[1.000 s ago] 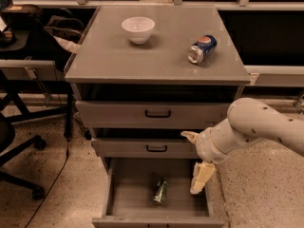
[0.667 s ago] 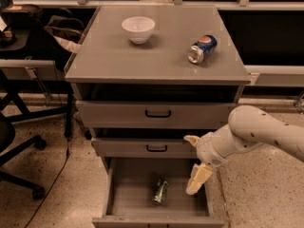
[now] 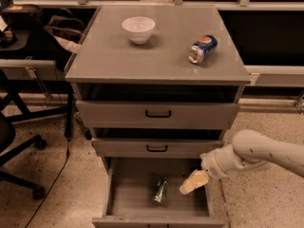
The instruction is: Pick green can from bottom drawer and place on counter
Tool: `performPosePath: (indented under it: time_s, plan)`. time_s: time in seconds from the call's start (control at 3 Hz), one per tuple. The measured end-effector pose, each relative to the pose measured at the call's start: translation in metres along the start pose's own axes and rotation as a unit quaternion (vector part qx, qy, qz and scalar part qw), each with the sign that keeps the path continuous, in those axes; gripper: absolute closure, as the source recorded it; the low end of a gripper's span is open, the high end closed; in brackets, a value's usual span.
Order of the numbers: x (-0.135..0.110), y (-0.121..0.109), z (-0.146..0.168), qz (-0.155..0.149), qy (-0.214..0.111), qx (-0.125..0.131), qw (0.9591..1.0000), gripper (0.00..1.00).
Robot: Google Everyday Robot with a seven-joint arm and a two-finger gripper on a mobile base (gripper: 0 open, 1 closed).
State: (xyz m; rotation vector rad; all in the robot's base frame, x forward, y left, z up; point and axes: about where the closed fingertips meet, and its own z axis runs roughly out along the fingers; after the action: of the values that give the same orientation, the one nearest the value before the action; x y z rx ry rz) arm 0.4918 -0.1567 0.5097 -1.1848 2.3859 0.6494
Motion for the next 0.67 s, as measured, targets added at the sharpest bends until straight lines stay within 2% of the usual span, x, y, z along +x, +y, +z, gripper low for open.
performPosePath:
  time_s: [0.33,0.67]
  plan:
    - [0.0294,-0.0123,0.0337,0.114,0.010,-0.010,0.9934,0.00]
    - [0.0299,-0.0135,0.0357,0.119,0.008,-0.011,0.9928,0.00]
